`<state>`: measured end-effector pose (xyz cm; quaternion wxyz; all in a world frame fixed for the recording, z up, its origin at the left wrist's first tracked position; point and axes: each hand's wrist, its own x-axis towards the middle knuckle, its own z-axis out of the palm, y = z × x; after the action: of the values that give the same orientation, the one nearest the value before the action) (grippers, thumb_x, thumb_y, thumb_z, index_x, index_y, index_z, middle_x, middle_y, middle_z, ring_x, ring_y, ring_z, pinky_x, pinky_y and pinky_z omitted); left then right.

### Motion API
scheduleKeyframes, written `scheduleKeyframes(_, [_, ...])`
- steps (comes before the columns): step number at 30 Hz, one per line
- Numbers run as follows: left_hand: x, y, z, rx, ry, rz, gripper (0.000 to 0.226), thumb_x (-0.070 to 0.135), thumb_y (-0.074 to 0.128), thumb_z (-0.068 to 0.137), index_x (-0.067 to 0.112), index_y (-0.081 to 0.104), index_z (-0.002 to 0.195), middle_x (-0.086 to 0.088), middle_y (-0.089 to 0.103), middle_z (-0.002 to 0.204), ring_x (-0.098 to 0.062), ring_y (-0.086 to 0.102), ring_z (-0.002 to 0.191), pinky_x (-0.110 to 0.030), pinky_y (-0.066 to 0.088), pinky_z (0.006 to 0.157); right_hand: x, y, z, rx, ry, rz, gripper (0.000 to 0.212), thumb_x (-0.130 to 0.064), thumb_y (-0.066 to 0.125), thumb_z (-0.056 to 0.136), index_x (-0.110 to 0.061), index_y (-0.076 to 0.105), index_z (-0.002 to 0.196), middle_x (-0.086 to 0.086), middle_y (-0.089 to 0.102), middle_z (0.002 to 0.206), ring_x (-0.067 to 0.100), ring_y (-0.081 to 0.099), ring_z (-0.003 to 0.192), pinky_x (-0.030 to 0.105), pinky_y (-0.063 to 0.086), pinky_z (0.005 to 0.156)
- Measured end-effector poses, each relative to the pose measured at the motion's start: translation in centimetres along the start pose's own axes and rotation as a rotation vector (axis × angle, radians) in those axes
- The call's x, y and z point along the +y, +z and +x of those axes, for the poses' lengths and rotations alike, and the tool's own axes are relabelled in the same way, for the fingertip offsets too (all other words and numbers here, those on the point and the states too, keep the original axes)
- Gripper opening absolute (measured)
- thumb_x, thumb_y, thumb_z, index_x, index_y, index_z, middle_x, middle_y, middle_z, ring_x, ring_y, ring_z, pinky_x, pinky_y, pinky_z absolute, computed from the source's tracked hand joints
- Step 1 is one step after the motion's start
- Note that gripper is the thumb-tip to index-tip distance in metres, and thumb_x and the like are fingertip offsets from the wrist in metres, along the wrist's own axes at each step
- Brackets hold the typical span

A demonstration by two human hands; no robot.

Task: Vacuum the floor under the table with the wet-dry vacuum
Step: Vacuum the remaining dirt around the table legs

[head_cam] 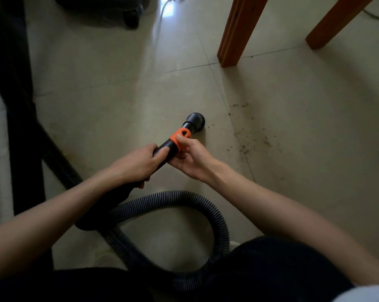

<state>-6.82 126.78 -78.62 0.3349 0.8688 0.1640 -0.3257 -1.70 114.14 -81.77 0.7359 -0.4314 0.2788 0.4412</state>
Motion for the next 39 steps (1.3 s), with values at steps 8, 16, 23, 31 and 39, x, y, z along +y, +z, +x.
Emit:
scheduleKeyframes(8, [2.0, 0.5, 1.5, -0.006, 0.081, 0.094, 0.04, 0.05, 0.029, 0.097, 0.017, 0.048, 0.086, -0.005, 0.055, 0.062, -0.018, 0.054, 0.041, -0.022, 0.042, 0.044, -1.2, -2.1, -0.4, 0.032, -0.052, 0.092, 0.03, -0.016, 0.047, 0.099, 0.002, 0.046, 0.122, 0.019, 0.058, 0.09, 0.027, 0.062, 0.082, 0.036, 0.052, 0.071])
scheduleKeyframes(16, [4.0, 0.7, 3.6, 0.0, 0.124, 0.113, 0.042, 0.05, 0.029, 0.097, 0.016, 0.049, 0.086, -0.007, 0.057, 0.061, -0.018, 0.054, 0.041, -0.022, 0.042, 0.043, -2.5, -3.8, 1.0, 0.072, -0.129, 0.125, 0.045, -0.021, 0.048, 0.099, 0.006, 0.041, 0.134, 0.021, 0.06, 0.096, 0.027, 0.064, 0.083, 0.034, 0.054, 0.066])
scheduleKeyframes(23, [5.5, 0.1, 5.5, 0.037, 0.128, 0.087, 0.048, 0.05, 0.03, 0.097, 0.008, 0.053, 0.094, -0.009, 0.057, 0.06, -0.022, 0.055, 0.041, -0.024, 0.044, 0.042, -4.3, -3.9, 3.0, 0.112, -0.215, 0.124, 0.022, -0.022, 0.05, 0.099, -0.001, 0.052, 0.106, 0.017, 0.06, 0.093, 0.024, 0.062, 0.08, 0.034, 0.054, 0.069])
scheduleKeyframes(31, [6.9, 0.0, 6.9, 0.047, 0.135, 0.062, 0.049, 0.05, 0.03, 0.097, 0.008, 0.055, 0.095, -0.008, 0.057, 0.06, -0.021, 0.055, 0.041, -0.026, 0.046, 0.044, -5.6, -4.4, 3.6, 0.163, -0.306, 0.084, 0.02, -0.02, 0.052, 0.098, -0.001, 0.053, 0.09, 0.014, 0.061, 0.086, 0.024, 0.063, 0.081, 0.04, 0.052, 0.084])
scheduleKeyframes(39, [8.7, -0.3, 8.2, 0.077, 0.183, 0.099, 0.048, 0.05, 0.029, 0.098, 0.009, 0.054, 0.093, -0.009, 0.059, 0.06, -0.02, 0.056, 0.039, -0.024, 0.044, 0.04, -7.4, -5.2, 4.0, 0.197, -0.367, 0.039, 0.023, -0.023, 0.053, 0.098, -0.002, 0.054, 0.09, 0.013, 0.062, 0.086, 0.023, 0.063, 0.082, 0.039, 0.054, 0.084])
